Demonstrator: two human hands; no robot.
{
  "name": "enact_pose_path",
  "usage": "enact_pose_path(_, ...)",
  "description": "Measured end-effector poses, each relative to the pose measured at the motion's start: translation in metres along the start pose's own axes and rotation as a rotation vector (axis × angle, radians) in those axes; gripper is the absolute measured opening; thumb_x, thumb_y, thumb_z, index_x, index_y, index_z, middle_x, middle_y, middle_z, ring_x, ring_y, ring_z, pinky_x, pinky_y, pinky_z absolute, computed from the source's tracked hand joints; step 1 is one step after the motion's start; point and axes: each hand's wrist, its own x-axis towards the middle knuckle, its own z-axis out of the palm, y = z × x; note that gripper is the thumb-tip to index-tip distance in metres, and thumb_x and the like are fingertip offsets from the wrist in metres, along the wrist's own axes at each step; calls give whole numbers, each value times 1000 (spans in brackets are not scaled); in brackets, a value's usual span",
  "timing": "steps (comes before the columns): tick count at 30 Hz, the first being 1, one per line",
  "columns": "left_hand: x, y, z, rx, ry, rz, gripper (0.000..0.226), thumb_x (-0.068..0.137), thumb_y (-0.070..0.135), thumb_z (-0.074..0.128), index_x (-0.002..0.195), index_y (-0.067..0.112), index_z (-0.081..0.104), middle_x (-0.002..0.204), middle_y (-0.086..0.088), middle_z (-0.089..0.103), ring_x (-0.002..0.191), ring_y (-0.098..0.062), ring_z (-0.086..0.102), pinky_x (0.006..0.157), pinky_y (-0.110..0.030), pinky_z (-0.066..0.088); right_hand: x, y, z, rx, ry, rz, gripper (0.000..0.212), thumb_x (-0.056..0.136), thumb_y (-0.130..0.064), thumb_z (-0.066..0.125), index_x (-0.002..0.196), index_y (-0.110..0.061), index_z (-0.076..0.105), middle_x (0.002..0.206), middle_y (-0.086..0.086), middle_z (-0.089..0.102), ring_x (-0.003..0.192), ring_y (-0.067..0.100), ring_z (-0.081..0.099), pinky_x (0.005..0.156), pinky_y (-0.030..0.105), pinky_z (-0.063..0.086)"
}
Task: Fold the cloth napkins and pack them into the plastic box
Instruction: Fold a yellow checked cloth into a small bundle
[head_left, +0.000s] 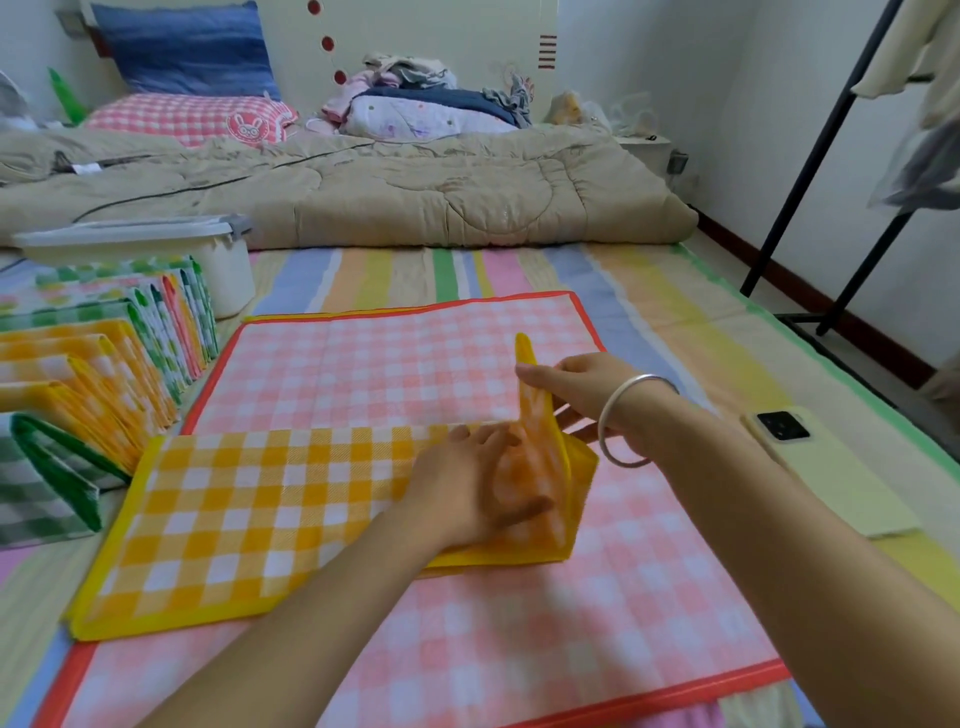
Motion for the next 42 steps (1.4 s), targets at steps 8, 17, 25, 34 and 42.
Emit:
enact_pose_path(8, -36, -43, -10, -847, 364, -521, 30, 99, 5, 47, 100, 22, 71, 89, 6, 74, 75, -3, 69, 74, -30, 52, 9, 35, 58, -261, 57, -383, 21, 92, -37, 60, 109, -26, 67, 115, 0, 67, 102, 16, 59, 98, 34, 46)
enact_pose_path(17, -54, -47, -5, -801, 325, -577, 37, 101, 36, 51, 81, 15, 74, 75, -9, 72, 74, -32, 69, 74, -53, 57, 12, 68, 101, -653, 61, -455, 120, 57, -87, -27, 155, -29, 12, 163, -1, -4, 150, 16, -11, 121, 31, -6)
enact_pose_path(25, -58, -35, -4, -712, 235, -594, 41, 81, 34, 82, 115, 14, 73, 62, 13, 60, 65, -9, 64, 70, -31, 59, 8, 74, 109, -716, 71, -399, 110, 60, -85, -20, 155, -33, -1, 161, -7, -15, 149, 13, -14, 119, 32, -7)
enact_pose_path(34, -53, -28, 3, -771, 203, -681, 41, 78, 35, 84, 114, 19, 69, 79, 9, 74, 78, -13, 73, 83, -41, 60, 12, 75, 105, -719, 76, -329, 100, 69, -71, -10, 155, -21, -6, 162, -4, -16, 148, 8, -13, 120, 31, -8)
enact_pose_path(42, -51, -33, 8, -692, 177, -680, 34, 79, 38, 82, 104, 27, 62, 80, 11, 73, 82, -13, 71, 80, -40, 59, 12, 85, 122, -864, 128, -303, 128, 43, -74, -49, 154, -20, -14, 160, -4, -24, 144, 14, -29, 120, 38, -13)
